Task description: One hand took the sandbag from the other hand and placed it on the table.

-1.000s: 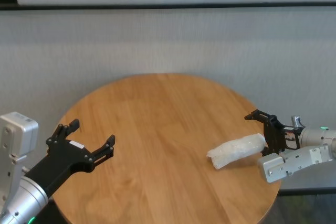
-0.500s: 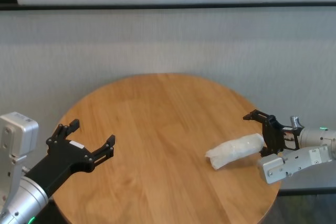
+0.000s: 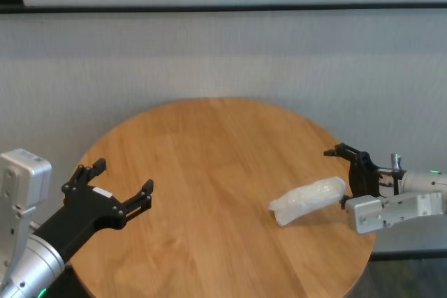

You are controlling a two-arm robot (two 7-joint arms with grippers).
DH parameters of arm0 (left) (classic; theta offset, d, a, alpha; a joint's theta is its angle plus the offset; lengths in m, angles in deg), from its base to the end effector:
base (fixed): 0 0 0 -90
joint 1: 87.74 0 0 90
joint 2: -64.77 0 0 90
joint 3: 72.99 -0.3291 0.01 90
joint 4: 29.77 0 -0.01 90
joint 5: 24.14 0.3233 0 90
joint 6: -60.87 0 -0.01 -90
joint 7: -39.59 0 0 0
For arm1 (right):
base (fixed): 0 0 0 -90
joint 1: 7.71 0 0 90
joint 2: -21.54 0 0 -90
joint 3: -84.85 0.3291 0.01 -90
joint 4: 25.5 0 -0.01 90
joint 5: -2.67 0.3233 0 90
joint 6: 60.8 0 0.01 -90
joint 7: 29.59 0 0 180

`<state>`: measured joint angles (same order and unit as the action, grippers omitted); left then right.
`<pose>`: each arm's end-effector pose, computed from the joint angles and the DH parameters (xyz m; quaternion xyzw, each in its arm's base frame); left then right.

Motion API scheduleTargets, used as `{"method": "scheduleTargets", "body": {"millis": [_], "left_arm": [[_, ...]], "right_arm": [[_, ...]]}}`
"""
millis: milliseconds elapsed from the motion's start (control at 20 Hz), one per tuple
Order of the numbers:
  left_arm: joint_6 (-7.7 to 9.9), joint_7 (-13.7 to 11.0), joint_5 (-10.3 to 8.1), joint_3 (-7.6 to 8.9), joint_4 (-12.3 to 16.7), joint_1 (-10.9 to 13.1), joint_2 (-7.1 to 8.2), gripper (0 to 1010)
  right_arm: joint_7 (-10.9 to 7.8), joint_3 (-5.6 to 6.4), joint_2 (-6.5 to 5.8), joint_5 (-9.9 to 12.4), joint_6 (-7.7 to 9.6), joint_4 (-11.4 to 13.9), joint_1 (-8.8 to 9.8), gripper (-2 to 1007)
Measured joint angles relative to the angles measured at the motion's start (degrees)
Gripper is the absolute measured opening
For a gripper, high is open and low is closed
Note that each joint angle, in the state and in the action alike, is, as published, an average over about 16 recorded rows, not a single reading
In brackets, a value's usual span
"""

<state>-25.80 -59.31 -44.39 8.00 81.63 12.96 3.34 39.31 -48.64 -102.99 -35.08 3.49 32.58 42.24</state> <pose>0.2746 0.0592 -0.2709 0.0252 -0.0428 0.5279 0.8479 0.5026 -0.1241 -0.2753 -0.4491 -0.4935 -0.1549 0.7285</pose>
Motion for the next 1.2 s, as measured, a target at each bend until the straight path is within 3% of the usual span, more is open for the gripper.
{"method": "scheduleTargets", "body": {"millis": [350, 750, 1000, 1200], "left_arm": [[0.00, 0.00, 0.00, 0.00, 0.00, 0.00, 0.00, 1002], [0.00, 0.00, 0.00, 0.00, 0.00, 0.00, 0.00, 1002], [0.00, 0.00, 0.00, 0.00, 0.00, 0.00, 0.00, 1002], [0.00, 0.00, 0.00, 0.00, 0.00, 0.00, 0.00, 1002]], "right_arm": [[-2.09, 1.61, -1.03, 3.67, -0.02, 1.36, 1.33, 1005], [-3.28, 2.56, -3.45, 4.20, 1.39, 4.63, 2.81, 1005], [-2.32, 3.53, -4.50, 4.29, 2.14, 6.52, 3.87, 1005], [0.18, 4.83, -4.18, 4.83, 1.61, 7.23, 4.62, 1005]]}}
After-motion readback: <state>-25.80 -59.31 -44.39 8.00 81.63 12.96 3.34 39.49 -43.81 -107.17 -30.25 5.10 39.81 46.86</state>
